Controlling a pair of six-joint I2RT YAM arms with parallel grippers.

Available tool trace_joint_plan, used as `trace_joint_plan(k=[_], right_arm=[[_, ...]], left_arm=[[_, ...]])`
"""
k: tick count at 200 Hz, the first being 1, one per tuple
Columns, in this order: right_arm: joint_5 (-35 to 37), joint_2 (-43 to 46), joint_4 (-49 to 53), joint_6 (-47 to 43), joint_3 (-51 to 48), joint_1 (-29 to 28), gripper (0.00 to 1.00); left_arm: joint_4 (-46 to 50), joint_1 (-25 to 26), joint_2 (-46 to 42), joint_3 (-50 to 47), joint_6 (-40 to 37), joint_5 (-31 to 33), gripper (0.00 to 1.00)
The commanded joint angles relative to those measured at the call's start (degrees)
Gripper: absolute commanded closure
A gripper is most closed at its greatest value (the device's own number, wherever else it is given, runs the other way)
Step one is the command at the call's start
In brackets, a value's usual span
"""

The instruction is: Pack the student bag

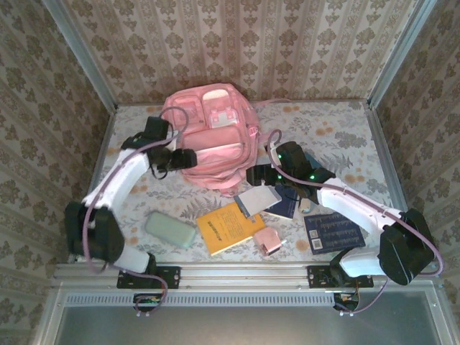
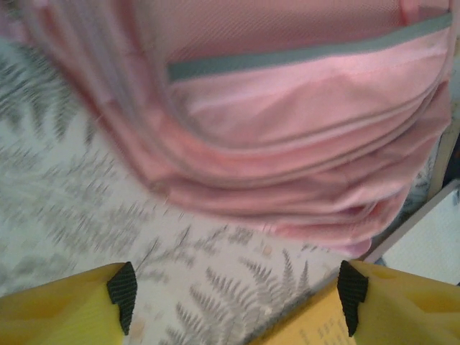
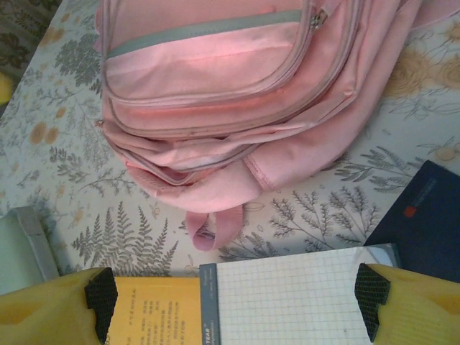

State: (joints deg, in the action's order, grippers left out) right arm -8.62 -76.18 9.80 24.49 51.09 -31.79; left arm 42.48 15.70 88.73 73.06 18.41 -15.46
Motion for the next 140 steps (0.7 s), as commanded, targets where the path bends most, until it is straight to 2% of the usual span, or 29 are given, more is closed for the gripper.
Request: trace_joint_plan(k=[1, 32, 57, 73, 94, 112, 122, 133, 140], right_arm=[[-2.8, 1.5, -1.1, 0.9, -1.9, -0.2, 0.12], [-2.1, 5.7, 0.1, 1.6, -5.8, -0.2, 0.11], [-2.5, 9.7, 2.1, 1.5, -8.4, -0.2, 0.1], [-2.7, 12.1, 4.1, 1.0, -9.4, -0.1, 0.09], [-2.5, 14.6, 6.8, 0.2, -10.2, -0.1, 0.09], [-2.6, 16.6, 7.4, 0.0, -11.5, -0.1, 0.08], [-2.7, 17.3, 7.5, 0.2, -12.2, -0.2, 0.08], [-2.6, 17.6, 7.1, 0.4, -12.9, -0.1, 0.08], [-2.6, 17.7, 6.8, 0.6, -13.2, -0.1, 0.08]], left_arm=[[-3.5, 0.2, 10.0, 10.3, -4.5, -8.1, 0.26], [0.4, 0.6, 22.9, 25.3, -10.2, -11.1, 0.24], [5.0, 1.6, 31.9, 34.1, -15.5, -15.6, 0.24], [8.4, 2.8, 36.2, 38.4, -19.2, -16.3, 0.26], [10.7, 3.8, 39.0, 39.7, -22.0, -19.3, 0.32], [10.3, 4.0, 39.0, 37.7, -23.0, -21.0, 0.38], [9.7, 4.0, 38.2, 35.9, -23.7, -24.0, 0.42], [8.8, 4.0, 37.0, 33.8, -23.7, -23.9, 0.44], [8.4, 4.1, 36.1, 32.6, -24.0, -23.6, 0.5]])
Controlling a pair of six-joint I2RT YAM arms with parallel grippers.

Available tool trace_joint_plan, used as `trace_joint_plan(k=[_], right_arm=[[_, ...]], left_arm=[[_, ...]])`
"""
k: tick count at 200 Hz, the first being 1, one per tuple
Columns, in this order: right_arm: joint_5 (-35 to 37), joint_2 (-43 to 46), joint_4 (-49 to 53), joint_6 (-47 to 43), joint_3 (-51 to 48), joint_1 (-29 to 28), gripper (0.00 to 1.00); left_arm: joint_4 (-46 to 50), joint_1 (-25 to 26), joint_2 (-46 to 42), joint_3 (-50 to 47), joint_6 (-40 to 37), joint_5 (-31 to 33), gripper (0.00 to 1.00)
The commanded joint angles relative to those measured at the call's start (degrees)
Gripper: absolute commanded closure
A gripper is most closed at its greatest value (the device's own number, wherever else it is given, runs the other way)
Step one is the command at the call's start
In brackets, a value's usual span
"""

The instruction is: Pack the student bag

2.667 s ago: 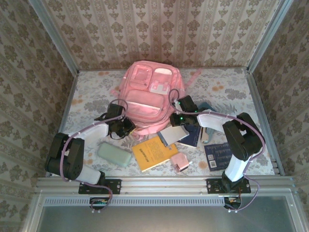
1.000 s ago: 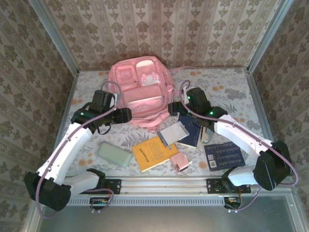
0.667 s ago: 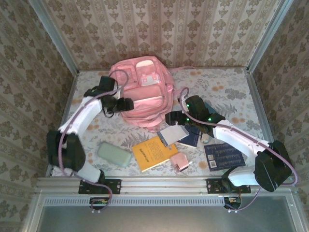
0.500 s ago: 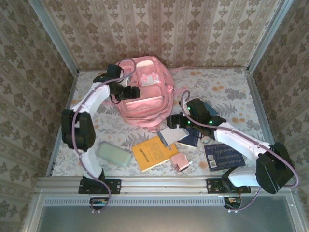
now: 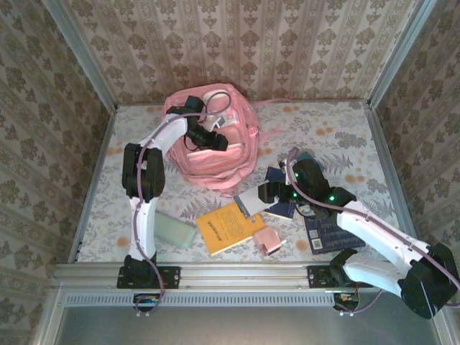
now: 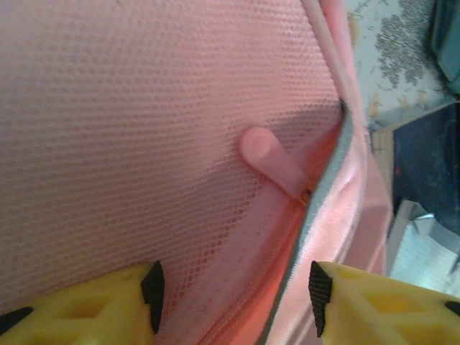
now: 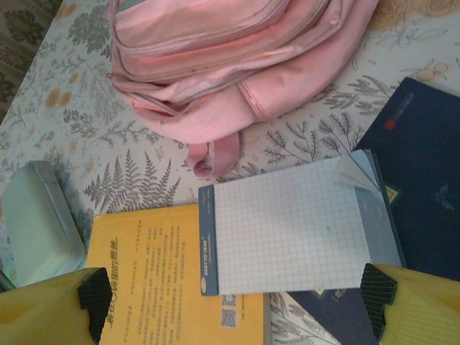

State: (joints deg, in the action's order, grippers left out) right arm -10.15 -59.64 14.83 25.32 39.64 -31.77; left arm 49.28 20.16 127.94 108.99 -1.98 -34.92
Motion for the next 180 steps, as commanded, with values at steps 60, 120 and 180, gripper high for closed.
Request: trace_joint_plan(k=[60, 120, 180], right_arm=[[0.1, -0.5, -1.5, 1.6, -2.8, -0.1, 0.11], [15.3, -21.1, 1.2, 9.8, 10.7, 1.1, 0.21], [12.5, -50.2, 6.9, 7.8, 39.7, 3.6, 0.49]], left_arm=[[-2.6, 0.4, -10.4, -12.0, -4.9, 7.6, 0.84], [-8.4, -0.3, -15.2, -17.1, 0.7, 6.5, 1.0], [-23.6, -5.3, -25.0, -25.6, 18.7, -3.9, 1.0]])
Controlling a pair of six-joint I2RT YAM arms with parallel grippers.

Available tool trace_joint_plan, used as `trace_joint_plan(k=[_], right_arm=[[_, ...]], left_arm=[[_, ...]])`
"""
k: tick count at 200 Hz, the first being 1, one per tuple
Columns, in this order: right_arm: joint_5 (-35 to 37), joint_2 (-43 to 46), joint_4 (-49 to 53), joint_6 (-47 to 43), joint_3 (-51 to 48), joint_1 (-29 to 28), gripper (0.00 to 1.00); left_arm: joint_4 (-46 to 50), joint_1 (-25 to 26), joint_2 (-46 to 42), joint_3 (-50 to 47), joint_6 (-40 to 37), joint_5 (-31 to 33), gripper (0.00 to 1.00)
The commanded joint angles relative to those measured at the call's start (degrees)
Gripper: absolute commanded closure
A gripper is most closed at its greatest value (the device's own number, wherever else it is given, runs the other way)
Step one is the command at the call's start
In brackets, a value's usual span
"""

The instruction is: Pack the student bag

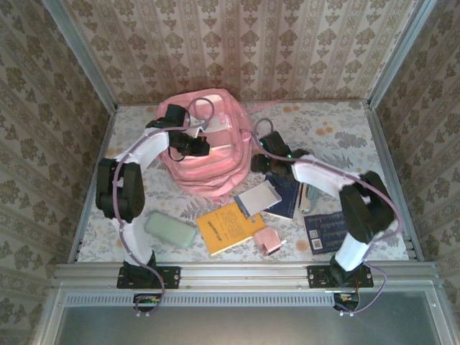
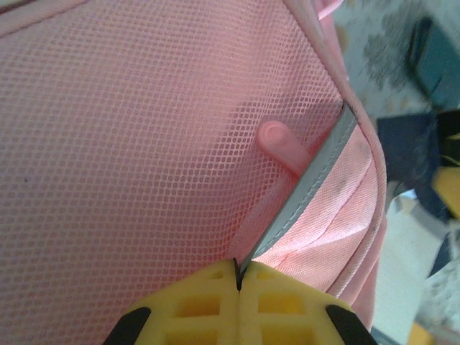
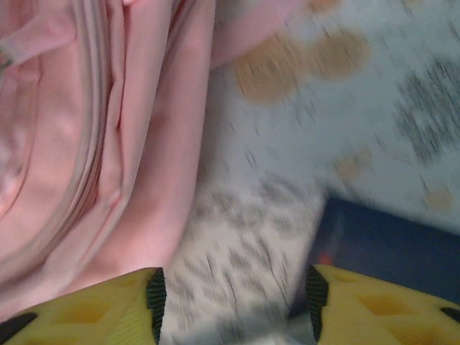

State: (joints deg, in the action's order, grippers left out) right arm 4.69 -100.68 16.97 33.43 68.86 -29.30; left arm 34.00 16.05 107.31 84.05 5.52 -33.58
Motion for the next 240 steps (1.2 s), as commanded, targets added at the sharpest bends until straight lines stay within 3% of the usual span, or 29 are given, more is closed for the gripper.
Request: trace_joint_plan(k=[1, 9, 41, 75, 116, 166, 201, 240], right_arm=[[-2.9, -9.7, 5.0, -0.2, 11.1, 1.2, 0.5], [-7.4, -13.3, 5.6, -0.5, 14.6, 1.9, 0.56], [-14.6, -20.7, 3.4, -1.4, 24.2, 2.1, 0.56], [-11.3, -22.0, 6.5, -3.4, 30.9, 3.1, 0.39], [-8.3, -7.6, 5.1, -5.1, 19.4, 5.5, 0.29], [-13.6, 11.5, 1.1, -5.3, -2.2, 5.2, 0.27], [-8.0, 23.4, 8.4, -12.2, -11.8, -3.7, 0.23], [-3.0, 30.6, 17.2, -11.6, -16.7, -11.7, 0.2]], left_arm=[[-8.3, -1.2, -4.4, -0.7, 11.4, -5.2, 1.0], [-8.6, -0.9, -4.8, -0.7, 13.7, -5.1, 1.0], [-9.5, 0.5, -4.9, -0.2, 17.9, -7.9, 1.0], [-8.1, 0.3, -3.5, 3.0, 20.4, -8.4, 1.0], [-6.6, -3.0, -2.6, 10.4, 26.0, -8.7, 1.0], [-4.1, -5.9, -2.7, 15.6, 29.3, -13.4, 1.0], [-7.3, -7.4, -4.4, 13.3, 33.0, -15.5, 1.0], [-9.4, -7.5, -3.6, 12.2, 35.8, -16.1, 1.0]])
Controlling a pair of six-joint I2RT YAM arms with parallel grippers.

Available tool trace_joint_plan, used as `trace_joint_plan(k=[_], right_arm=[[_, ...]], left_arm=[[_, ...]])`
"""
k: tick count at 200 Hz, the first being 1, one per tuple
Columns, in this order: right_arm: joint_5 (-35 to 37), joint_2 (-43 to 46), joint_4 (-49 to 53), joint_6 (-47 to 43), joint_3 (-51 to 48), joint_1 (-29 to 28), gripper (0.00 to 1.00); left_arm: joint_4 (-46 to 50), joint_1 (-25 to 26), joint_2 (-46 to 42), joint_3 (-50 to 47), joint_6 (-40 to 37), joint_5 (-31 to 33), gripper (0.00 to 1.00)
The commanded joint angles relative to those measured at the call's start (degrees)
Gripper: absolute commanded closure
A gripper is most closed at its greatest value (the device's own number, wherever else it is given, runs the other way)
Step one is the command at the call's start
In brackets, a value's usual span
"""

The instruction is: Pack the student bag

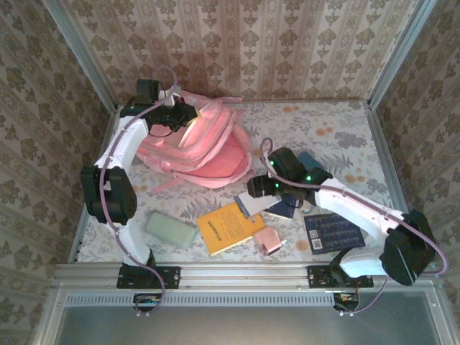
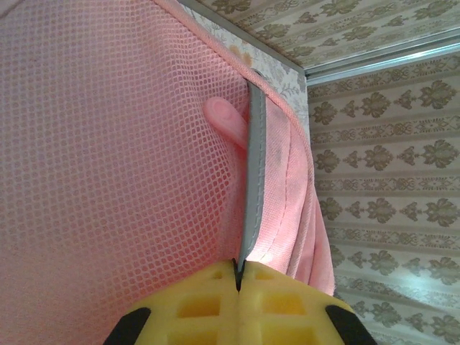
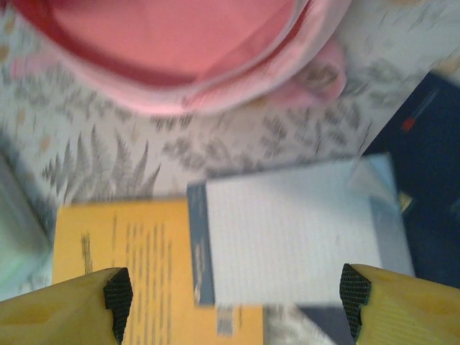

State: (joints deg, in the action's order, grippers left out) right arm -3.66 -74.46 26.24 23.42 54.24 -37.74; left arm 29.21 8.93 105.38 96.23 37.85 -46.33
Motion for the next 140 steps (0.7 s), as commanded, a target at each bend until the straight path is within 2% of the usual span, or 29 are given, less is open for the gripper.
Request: trace_joint_plan(k=[1, 41, 54, 79, 117, 140], right_arm=[[5.5, 4.5, 8.2, -1.6, -2.2, -3.4, 0.2], [7.5, 7.8, 14.3, 4.0, -6.4, -11.4, 0.19], [6.1, 6.8, 15.5, 5.9, -7.3, -14.4, 0.17], [8.0, 4.6, 18.6, 8.9, -7.5, -19.7, 0.14], [9.4, 4.2, 16.9, 13.5, -10.8, -21.3, 0.03], [9.5, 1.7, 15.0, 14.9, -11.8, -23.2, 0.0]], left_arm=[[-4.7, -0.4, -1.6, 0.0, 3.5, -3.2, 1.0], [-11.6, -0.3, -1.6, -4.0, 7.1, -5.7, 1.0], [-12.1, -0.1, -1.5, -4.8, 6.7, -6.3, 1.0], [-13.3, 0.1, -1.1, -6.2, 6.7, -7.4, 1.0], [-15.6, 0.1, -1.9, -8.7, 7.4, -7.5, 1.0], [-18.0, 0.1, -1.1, -10.4, 9.1, -8.2, 1.0]])
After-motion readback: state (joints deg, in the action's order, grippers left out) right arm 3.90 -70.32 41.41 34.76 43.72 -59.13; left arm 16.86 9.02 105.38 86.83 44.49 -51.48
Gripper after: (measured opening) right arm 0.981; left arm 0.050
